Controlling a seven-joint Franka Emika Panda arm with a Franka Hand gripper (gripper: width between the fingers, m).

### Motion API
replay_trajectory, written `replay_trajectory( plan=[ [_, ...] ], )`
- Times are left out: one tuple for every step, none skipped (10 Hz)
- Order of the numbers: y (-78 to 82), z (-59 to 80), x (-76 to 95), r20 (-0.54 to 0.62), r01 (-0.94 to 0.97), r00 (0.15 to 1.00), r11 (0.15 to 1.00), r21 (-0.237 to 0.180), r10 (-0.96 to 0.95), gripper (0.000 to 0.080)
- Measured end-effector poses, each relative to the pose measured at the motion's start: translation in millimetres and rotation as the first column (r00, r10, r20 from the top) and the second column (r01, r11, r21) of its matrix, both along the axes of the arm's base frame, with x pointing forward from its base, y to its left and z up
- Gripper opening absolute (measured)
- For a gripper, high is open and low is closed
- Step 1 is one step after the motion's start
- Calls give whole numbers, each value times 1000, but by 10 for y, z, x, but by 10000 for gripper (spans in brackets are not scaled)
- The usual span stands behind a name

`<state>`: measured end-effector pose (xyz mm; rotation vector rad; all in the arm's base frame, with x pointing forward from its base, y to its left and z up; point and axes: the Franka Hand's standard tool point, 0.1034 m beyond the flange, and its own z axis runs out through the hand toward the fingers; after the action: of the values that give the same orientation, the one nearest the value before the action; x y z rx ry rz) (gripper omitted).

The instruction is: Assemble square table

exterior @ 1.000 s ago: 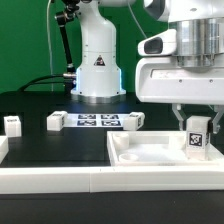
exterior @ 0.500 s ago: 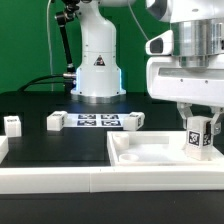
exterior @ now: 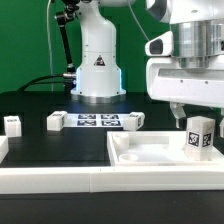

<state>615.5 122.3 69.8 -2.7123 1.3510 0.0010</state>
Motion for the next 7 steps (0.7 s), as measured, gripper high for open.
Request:
replay_trajectory(
  plan=[
    [-14,-5,7,16,-130,991,992,-9,130,641],
    [-6,-4,7,24,-218,975,976,-14,219,648],
    [3,0,9,31,-295,955,955,-20,295,648],
    [5,0,9,37,-368,929,930,-26,368,649],
    [0,-2,9,44,-462,885,886,-36,463,649],
    [0,-3,8,46,-499,864,866,-40,501,649],
    [-4,-3,9,51,-592,802,804,-54,595,649]
  ],
)
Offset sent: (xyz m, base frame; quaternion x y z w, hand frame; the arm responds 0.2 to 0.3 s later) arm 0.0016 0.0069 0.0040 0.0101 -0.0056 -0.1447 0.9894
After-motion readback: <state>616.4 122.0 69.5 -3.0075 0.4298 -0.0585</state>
